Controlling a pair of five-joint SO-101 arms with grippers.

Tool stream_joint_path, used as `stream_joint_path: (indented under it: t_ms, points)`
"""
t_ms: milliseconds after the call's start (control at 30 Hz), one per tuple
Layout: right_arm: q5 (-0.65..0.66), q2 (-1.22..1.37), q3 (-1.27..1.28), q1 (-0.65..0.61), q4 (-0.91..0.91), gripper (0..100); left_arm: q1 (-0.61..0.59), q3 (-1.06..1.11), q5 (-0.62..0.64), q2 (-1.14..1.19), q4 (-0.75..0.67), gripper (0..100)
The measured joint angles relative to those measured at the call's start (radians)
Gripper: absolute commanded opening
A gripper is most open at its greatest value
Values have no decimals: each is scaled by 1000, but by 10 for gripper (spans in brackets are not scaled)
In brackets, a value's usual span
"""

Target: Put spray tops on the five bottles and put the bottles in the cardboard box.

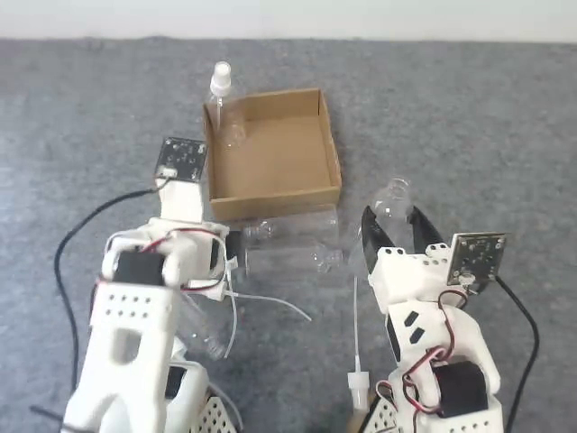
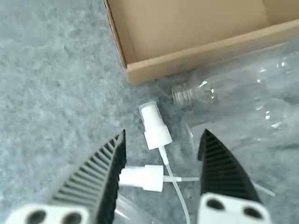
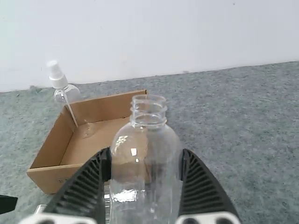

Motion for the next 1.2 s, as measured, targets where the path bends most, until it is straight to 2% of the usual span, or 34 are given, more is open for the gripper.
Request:
stream_joint_path:
  t_ms: [133,500,733,1200]
  points:
    - [0,0,0,0,0,9,3,-61,23,163,0,196]
    - [0,0,0,0,0,9,2,-209,55,546,-15,196]
    - [0,0,0,0,0,9,0,-261,109,672,-17,196]
    - [0,0,0,0,0,9,0,-261,118,812,-78,194]
